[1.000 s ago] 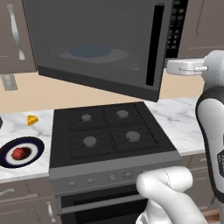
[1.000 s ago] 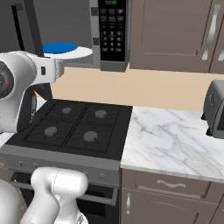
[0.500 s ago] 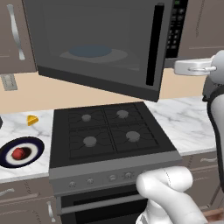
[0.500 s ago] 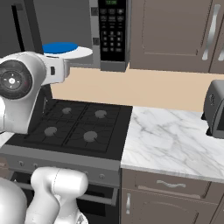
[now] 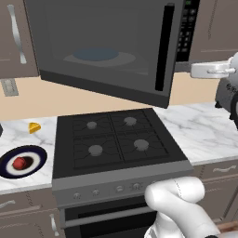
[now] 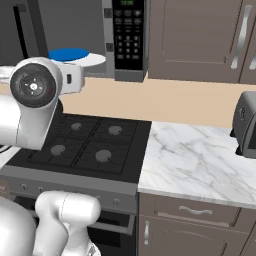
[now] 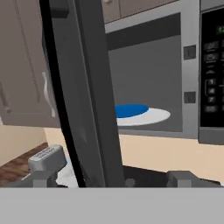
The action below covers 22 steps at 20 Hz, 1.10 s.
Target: Pick the bell pepper from the counter and place it in the microwave. Then turn on the microwave.
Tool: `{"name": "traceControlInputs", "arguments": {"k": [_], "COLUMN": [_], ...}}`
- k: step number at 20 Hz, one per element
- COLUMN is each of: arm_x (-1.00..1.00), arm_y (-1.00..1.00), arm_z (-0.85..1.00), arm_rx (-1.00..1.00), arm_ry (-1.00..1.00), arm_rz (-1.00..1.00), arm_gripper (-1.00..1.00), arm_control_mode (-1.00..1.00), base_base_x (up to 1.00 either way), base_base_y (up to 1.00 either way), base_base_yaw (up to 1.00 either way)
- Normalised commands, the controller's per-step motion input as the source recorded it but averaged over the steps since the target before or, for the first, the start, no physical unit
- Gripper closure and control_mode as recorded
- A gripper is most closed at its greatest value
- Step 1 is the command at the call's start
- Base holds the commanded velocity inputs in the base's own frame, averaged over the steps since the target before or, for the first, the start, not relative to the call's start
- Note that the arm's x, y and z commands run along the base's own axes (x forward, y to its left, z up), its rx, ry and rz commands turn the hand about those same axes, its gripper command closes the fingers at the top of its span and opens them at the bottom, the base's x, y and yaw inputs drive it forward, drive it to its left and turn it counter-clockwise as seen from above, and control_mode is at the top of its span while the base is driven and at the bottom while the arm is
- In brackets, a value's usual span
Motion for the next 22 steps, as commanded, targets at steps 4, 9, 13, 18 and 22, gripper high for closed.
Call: {"name": "traceControlInputs", "arguments": {"k": [4,9,13,18,22], "arm_x": [0.01,-0.03,0.04,0.11,0.11], "arm_y": [-0.09,-0.15,-0.04,-0.08,-0.05], "arm_z": [0.09,0.05,0.0,0.0,0.0], "arm_rx": [0.1,0.17,0.15,0.09,0.07], "arm_ry": [0.04,0.0,0.04,0.12,0.15], "arm_rz": [0.0,0.0,0.0,0.0,0.0], "arm_gripper": [-1.0,-1.0,-1.0,-1.0,-1.0], "arm_control_mode": [-1.0,-1.0,-1.0,-1.0,-1.0], "base_base_x": [0.0,0.0,0.0,0.0,0.0], "base_base_y": [0.0,0.0,0.0,0.0,0.0], "base_base_yaw": [0.0,0.0,0.0,0.0,0.0]}}
